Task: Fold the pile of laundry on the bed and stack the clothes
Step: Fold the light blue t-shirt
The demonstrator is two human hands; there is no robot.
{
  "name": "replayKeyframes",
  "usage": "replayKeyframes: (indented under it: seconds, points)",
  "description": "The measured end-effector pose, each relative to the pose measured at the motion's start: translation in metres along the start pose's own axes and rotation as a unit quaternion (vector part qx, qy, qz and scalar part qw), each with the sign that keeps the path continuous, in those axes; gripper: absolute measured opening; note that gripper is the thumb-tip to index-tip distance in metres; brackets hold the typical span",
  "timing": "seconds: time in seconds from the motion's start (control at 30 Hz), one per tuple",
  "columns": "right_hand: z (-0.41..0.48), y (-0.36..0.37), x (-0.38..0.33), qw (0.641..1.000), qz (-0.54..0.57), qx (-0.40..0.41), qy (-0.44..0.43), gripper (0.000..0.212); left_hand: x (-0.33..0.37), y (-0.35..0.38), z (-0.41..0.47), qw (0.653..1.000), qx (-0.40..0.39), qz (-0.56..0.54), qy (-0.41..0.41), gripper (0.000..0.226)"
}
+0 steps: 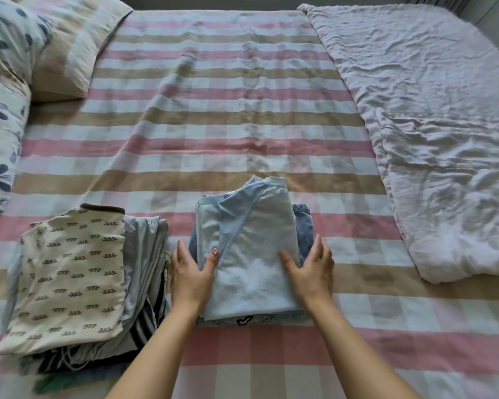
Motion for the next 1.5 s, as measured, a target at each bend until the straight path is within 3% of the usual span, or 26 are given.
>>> replayKeyframes:
  seconds: [0.1, 0.27, 0.37, 0.57, 0.7, 0.93, 1.17, 1.5]
  points:
    - [0.005, 0.01, 0.005, 0.99, 0.077, -0.095, 0.065, 0.101, -0.013, 0.002, 0.007, 0.994, -0.042, -0.066, -0.08, 0.076]
    - [0.013, 0.022, 0.009, 0.977, 0.145, -0.123, 0.091, 0.091, -0.017, 0.005, 0.019, 0.983, -0.047, -0.114, -0.136, 0.09]
    - [0.016, 0.022, 0.011, 0.973, 0.159, -0.142, 0.083, 0.087, -0.017, 0.007, 0.02, 0.981, -0.07, -0.121, -0.136, 0.099]
    - [0.012, 0.022, 0.009, 0.976, 0.151, -0.146, 0.055, 0.076, -0.015, 0.01, 0.018, 0.981, -0.084, -0.147, -0.099, 0.068]
    - [-0.001, 0.017, 0.014, 0.979, 0.142, -0.14, 0.053, 0.068, -0.012, 0.009, 0.006, 0.977, -0.093, -0.16, -0.102, 0.076]
    - [-0.077, 0.007, 0.052, 0.974, 0.158, -0.147, 0.068, 0.055, -0.034, 0.002, -0.085, 0.951, -0.109, -0.235, -0.169, 0.116]
    - [-0.178, -0.021, 0.099, 0.959, 0.204, -0.166, 0.1, 0.058, -0.03, -0.015, -0.195, 0.963, -0.104, -0.172, -0.178, 0.085]
    - [-0.315, -0.151, 0.166, 0.969, 0.19, -0.125, 0.094, 0.092, 0.05, -0.042, -0.372, 0.965, -0.094, -0.187, -0.155, 0.081]
Point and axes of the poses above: each hand's wrist, its own z-axis towards the middle knuckle, its own y-axis out of the palm, x = y × z, the point moved 3 cm from there along z, towards the middle knuckle, and after that the axes turned 15 degrees about -z, right-handed, at the moved point
